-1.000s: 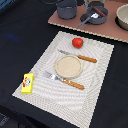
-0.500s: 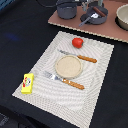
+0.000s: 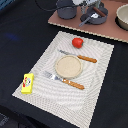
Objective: Interact with the objects in diverse but meaningful ways.
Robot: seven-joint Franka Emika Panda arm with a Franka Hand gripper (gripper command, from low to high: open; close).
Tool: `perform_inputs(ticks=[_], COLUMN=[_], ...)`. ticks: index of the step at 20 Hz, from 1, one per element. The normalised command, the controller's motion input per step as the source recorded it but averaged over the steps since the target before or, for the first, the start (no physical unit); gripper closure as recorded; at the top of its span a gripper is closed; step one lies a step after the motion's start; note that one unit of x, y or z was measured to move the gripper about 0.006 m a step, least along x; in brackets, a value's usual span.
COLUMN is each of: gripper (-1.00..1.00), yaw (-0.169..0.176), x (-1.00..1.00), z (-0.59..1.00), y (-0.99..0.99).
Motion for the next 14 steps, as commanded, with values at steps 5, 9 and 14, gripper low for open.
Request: perform_inputs(ticks=[5, 9, 14], gripper=[-1.0, -1.0, 1.0], yaw=[0.068, 0.058, 0.052], x=[-0.08, -0.1, -0.15], z=[-0.19, -0.11, -0.13], y=[0.0, 0.0, 0.0])
